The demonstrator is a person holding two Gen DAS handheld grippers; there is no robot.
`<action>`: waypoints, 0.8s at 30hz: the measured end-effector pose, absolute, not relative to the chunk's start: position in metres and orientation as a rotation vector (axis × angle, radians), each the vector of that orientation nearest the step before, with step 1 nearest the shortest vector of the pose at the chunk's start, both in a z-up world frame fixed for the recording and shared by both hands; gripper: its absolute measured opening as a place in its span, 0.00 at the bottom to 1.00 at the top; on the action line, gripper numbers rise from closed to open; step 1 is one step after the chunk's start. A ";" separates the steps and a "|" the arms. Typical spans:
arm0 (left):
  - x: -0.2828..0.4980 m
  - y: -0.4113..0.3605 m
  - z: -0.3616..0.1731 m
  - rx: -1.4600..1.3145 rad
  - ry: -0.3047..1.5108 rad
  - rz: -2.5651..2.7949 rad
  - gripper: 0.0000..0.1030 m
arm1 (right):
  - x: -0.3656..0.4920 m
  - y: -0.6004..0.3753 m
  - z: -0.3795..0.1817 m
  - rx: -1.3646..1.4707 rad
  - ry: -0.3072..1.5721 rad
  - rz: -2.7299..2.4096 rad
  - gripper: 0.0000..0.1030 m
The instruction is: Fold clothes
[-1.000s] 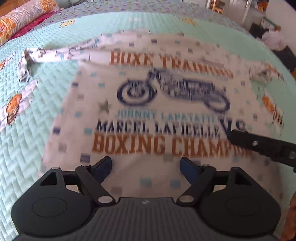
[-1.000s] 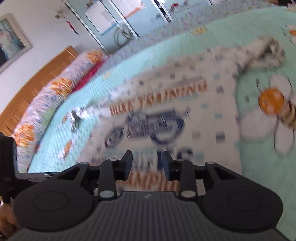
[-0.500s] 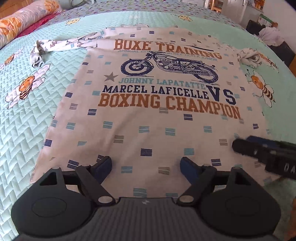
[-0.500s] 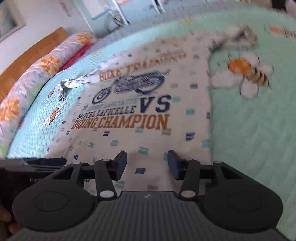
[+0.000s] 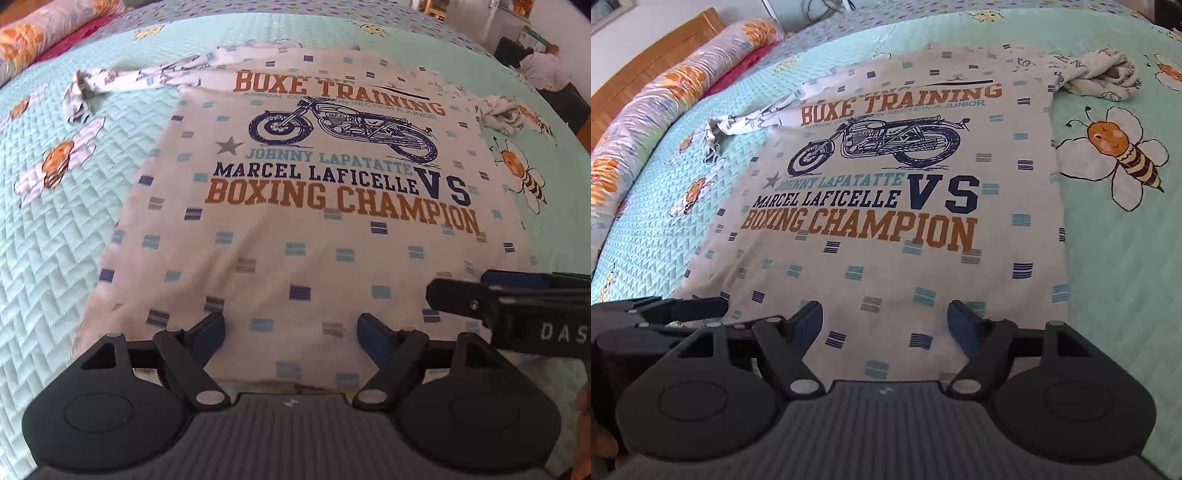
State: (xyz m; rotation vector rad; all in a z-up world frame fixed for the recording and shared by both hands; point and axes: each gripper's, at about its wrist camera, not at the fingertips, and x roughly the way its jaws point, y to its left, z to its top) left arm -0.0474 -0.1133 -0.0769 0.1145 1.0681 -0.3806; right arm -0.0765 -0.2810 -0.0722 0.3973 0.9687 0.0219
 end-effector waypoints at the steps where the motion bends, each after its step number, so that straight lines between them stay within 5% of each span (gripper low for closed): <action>1: -0.050 -0.109 -0.072 0.084 1.066 -0.387 0.76 | -0.077 -0.284 -0.069 0.427 0.970 0.016 0.73; 13: -0.067 -0.054 0.020 -0.071 0.926 -0.293 0.78 | -0.089 -0.302 0.022 0.443 0.843 -0.116 0.73; 24: -0.029 -0.051 0.000 -0.081 0.970 -0.243 0.78 | -0.069 -0.355 0.028 0.450 0.769 -0.213 0.76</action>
